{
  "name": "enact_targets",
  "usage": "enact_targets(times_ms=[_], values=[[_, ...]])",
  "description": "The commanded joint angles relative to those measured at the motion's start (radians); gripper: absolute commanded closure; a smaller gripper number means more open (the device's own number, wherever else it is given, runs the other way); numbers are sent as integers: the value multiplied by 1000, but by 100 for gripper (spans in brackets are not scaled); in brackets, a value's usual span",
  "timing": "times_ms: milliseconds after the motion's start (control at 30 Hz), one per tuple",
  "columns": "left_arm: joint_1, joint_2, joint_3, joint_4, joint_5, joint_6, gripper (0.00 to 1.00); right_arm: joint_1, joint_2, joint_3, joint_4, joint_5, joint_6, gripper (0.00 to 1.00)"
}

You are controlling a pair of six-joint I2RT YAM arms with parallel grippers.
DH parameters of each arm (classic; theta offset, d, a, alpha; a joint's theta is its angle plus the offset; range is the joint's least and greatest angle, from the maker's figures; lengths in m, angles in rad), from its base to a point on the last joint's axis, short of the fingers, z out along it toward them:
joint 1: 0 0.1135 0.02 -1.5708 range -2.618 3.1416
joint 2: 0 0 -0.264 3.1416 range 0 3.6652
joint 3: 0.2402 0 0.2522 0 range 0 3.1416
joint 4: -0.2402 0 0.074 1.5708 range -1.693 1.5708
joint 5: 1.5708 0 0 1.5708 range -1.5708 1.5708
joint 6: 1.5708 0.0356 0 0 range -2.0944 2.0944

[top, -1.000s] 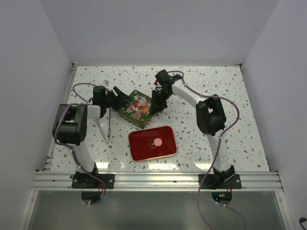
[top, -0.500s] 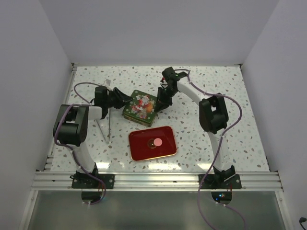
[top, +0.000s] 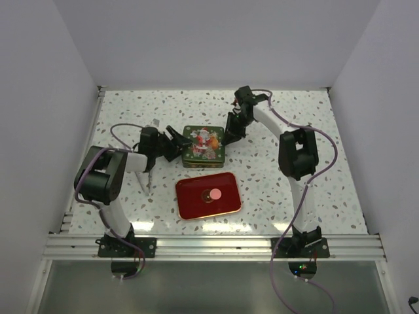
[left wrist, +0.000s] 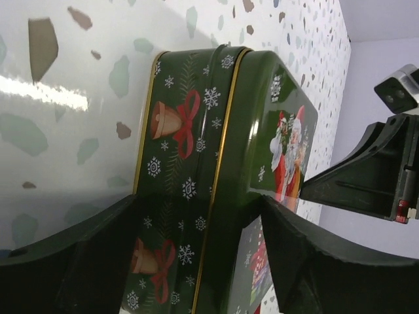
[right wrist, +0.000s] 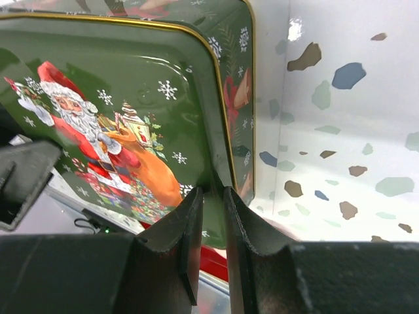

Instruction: Pack the cookies

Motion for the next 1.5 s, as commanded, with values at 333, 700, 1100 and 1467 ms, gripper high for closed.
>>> enact_targets(times_ms=[333, 700, 1100, 1467], values=[[-57, -84, 21, -349, 102, 53, 0, 22, -35, 5, 167, 18, -15, 75], [30, -183, 84, -541, 52, 142, 0, 21, -56, 9, 156, 16, -21, 61], [41, -252, 107, -575, 32, 162, 0, 21, -74, 8, 156, 9, -21, 57], [12, -351, 168, -682, -25, 243, 66, 21, -85, -3, 179, -2, -4, 55]])
